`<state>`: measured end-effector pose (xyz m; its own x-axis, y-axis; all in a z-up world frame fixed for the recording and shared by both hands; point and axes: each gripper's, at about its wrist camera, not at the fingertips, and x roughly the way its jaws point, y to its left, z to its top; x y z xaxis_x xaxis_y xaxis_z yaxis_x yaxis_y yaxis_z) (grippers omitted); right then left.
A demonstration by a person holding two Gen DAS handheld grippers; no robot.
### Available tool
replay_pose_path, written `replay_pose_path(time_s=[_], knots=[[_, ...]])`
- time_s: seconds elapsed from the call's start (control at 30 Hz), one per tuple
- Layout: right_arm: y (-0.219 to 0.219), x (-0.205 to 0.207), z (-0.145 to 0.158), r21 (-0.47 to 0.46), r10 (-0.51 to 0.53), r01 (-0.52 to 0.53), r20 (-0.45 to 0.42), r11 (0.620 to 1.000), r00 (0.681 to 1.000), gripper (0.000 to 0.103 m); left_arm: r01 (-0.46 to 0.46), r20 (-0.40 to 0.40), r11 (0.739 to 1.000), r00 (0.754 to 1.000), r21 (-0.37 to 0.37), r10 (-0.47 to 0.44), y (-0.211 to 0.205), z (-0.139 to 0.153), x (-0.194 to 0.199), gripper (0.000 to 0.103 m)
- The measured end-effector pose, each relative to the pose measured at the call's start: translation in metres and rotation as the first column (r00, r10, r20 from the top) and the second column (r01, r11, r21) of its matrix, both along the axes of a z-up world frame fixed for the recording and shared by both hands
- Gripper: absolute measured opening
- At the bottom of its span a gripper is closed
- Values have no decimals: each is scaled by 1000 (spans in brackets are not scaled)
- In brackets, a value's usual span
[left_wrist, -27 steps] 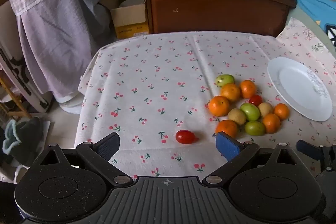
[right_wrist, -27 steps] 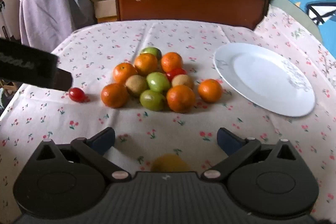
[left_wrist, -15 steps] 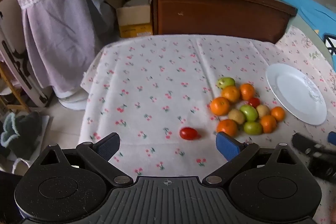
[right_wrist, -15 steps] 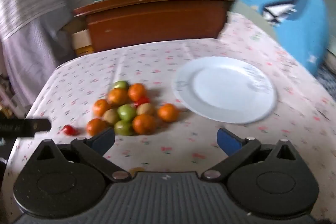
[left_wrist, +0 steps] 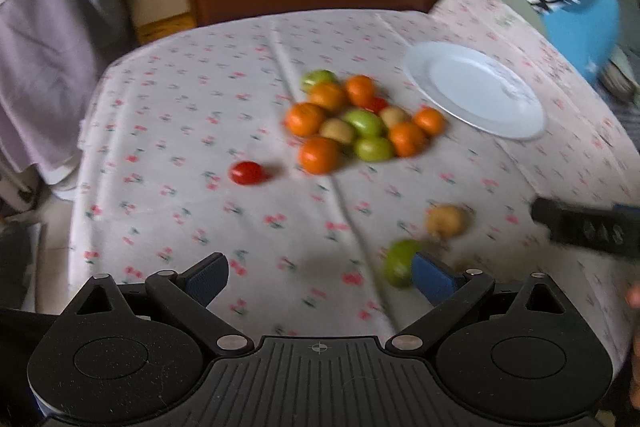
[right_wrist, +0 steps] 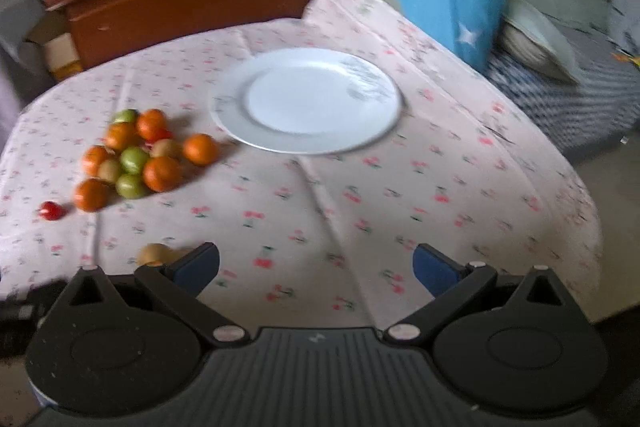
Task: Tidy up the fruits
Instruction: 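Move left gripper toward green lime while right gripper approaches brown round fruit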
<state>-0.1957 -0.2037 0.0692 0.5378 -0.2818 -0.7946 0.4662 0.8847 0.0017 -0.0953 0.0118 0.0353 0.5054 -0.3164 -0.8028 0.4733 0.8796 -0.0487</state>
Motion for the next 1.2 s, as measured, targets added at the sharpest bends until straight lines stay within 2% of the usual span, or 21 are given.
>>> replay_pose_path(time_s=[0.17, 0.37, 0.53, 0.67, 0.83, 1.07, 1.2], knots=[[-10, -6, 3, 6, -45, 44, 25, 999, 999, 102, 75, -20, 997, 997, 16, -75, -13, -7, -14, 99], [-9, -4, 1, 34, -52, 52, 12, 998, 999, 102, 72, -44, 996, 997, 55, -69, -25, -25, -8, 99], [-1, -2, -4, 40, -18, 18, 1, 999, 1000, 102, 14, -25, 996, 1000, 87, -12, -29, -30, 4, 99], [3, -1, -1, 11, -1, 1, 2, 1000, 1000, 102, -50, -40, 997, 998, 64, 52, -20, -27, 18, 99], [7, 4, 0, 10, 18, -18, -7, 1000, 1000, 102, -89, -44, 995, 995, 49, 91, -12, -18, 26, 99], [18, 10, -2, 5, 67, -67, -17, 998, 998, 102, -135, -34, 989, 990, 69, 137, -5, -10, 36, 99], [20, 15, -3, 42, 82, -81, -24, 996, 996, 102, -158, -33, 984, 986, 77, 161, 0, -8, 40, 99]])
